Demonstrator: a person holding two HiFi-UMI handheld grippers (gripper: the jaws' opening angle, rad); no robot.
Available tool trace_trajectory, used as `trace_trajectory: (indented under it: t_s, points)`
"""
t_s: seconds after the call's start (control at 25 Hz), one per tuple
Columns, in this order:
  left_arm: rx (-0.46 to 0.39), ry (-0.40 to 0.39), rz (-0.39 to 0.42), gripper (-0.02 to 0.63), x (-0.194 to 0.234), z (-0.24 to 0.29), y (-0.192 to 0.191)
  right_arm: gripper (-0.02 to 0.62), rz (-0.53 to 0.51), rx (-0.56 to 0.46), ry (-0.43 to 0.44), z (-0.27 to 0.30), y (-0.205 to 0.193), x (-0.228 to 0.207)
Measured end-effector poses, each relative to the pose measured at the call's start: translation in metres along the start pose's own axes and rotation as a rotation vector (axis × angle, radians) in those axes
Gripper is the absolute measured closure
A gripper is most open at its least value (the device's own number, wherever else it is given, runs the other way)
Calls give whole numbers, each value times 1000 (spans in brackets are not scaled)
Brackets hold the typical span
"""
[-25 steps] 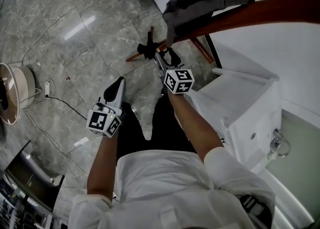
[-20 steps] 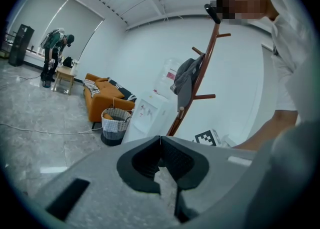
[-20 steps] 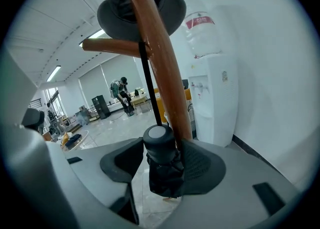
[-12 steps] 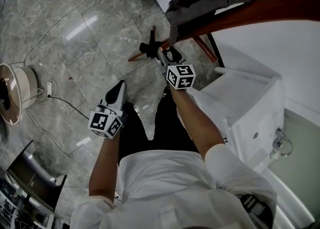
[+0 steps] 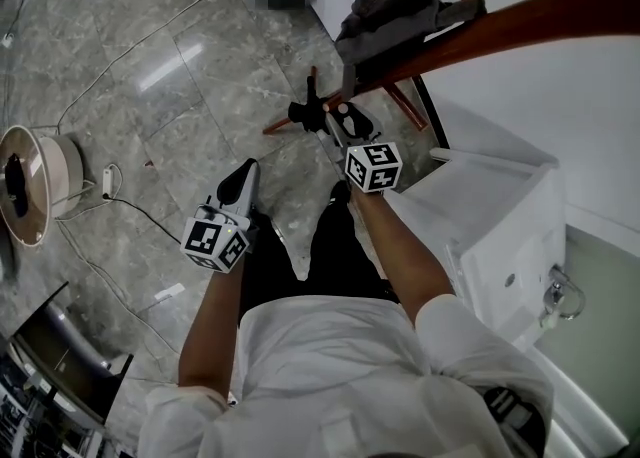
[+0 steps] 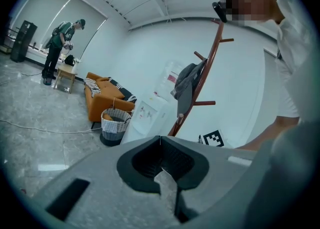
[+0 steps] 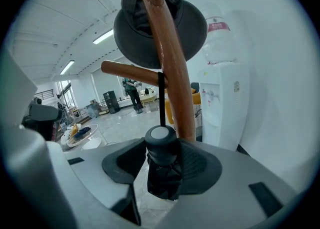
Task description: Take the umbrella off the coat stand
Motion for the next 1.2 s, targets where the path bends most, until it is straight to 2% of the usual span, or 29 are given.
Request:
trace_trajectory:
  t_s: [0.28, 0.64, 1.2]
  points:
    - [-34, -7, 15, 589, -10, -5, 26, 397, 9, 23, 42, -16, 10, 11]
    - [-63, -16, 25, 589, -23, -18, 49, 399, 3, -21, 109, -33, 43, 36]
    - [-118, -1, 35, 589, -29, -41, 76, 400, -10, -39, 251, -34, 74, 94]
Point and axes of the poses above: the fingertips, and each gripper's own axes: z forward along the fingers, x to its left, y out of its top, the point moved 5 cm from there along -z, backward along the fingers, and after that the axes turned 3 degrees about y, right-handed, at the moved point
